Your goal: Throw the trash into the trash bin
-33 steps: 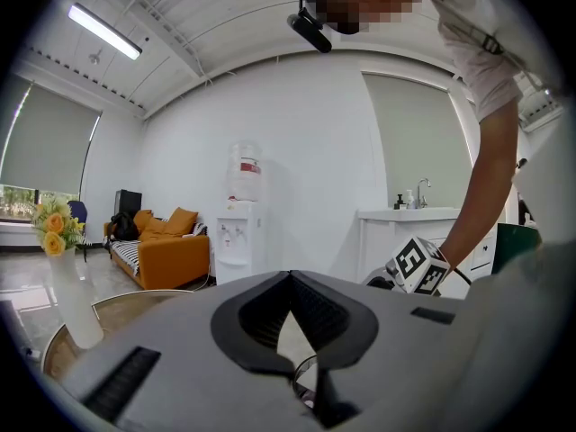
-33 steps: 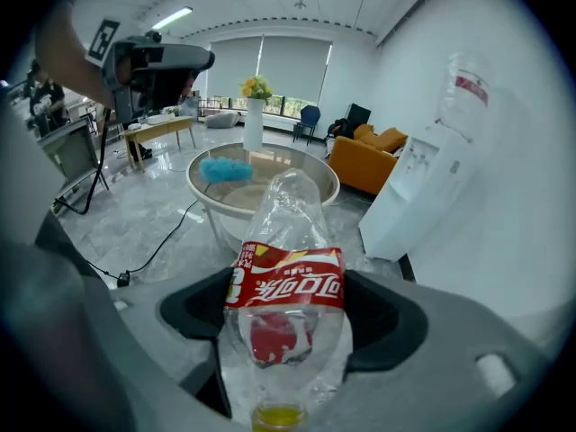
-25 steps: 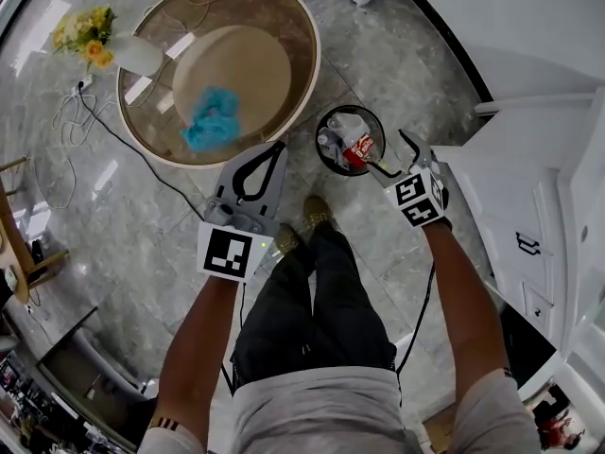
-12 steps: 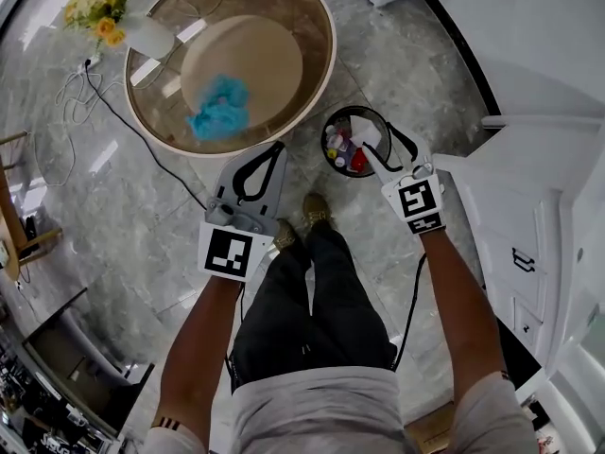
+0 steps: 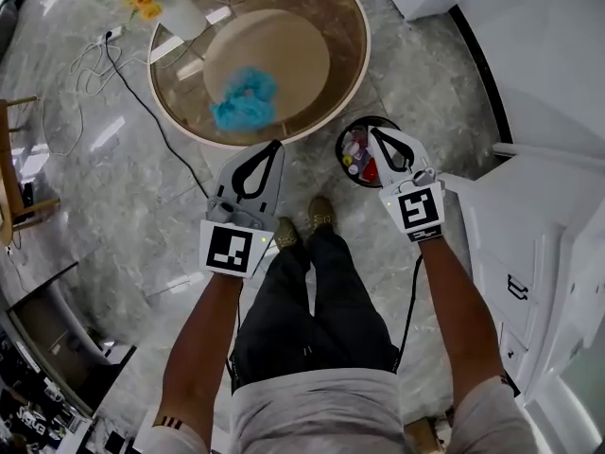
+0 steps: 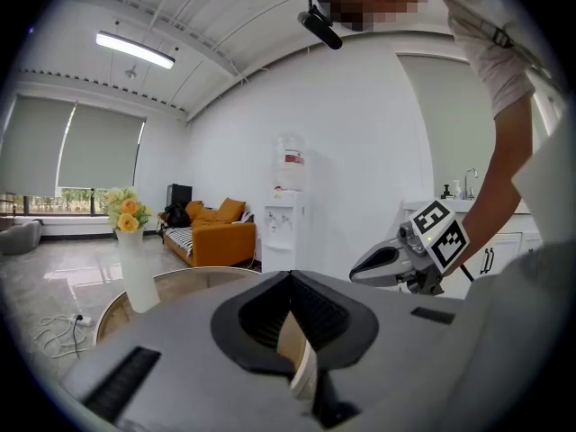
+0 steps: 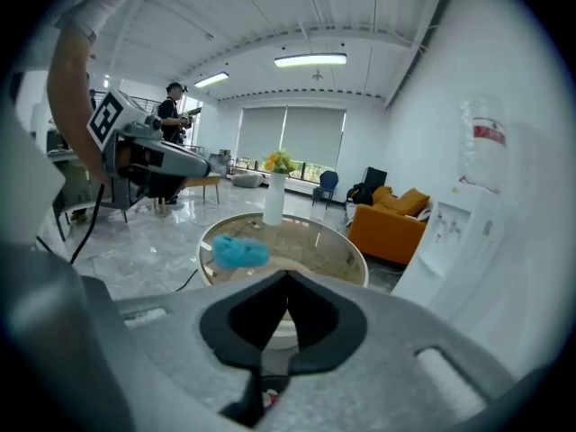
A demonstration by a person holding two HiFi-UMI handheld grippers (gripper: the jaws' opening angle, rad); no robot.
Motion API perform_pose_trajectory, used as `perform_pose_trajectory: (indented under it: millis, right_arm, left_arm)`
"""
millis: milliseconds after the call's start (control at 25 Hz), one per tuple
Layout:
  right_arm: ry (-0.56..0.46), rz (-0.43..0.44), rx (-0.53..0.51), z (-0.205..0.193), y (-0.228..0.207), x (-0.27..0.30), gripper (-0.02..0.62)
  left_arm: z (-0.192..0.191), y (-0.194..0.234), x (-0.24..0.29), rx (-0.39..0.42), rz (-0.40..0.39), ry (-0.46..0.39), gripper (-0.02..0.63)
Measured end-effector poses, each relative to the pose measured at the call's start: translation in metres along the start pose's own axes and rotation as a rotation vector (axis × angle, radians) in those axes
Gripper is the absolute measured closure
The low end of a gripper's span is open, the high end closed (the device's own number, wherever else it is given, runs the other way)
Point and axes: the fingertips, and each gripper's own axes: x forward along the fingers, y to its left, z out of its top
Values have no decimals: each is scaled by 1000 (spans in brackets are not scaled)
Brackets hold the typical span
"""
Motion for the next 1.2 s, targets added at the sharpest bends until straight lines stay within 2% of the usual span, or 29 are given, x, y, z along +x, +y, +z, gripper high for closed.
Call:
perform_pose_trajectory:
  millis: [320,680,800,920,1000,1200]
  right_arm:
    - [-106,170,-56,69,55,48,594]
    - [-136,297,-70,95,98,99,592]
    - [-113,342,-63,97,112,118,545]
    - [-87,384,-51,94,124,141,426]
    - [-69,402,-52,92,129,155,375]
    - [-45,429,-65,89,138,184,350]
  left_arm:
    - [-7,37,-13,-31,96,-4,606]
    - [-21,84,-19,-48,173,14,606]
    - [-27,99,-21,-53,193,23,606]
    - [-38,113,-22,-54,207,41,606]
    - [-45,122,-22,-59,215,51,606]
    - [-64,142,-17,-60,233,69,606]
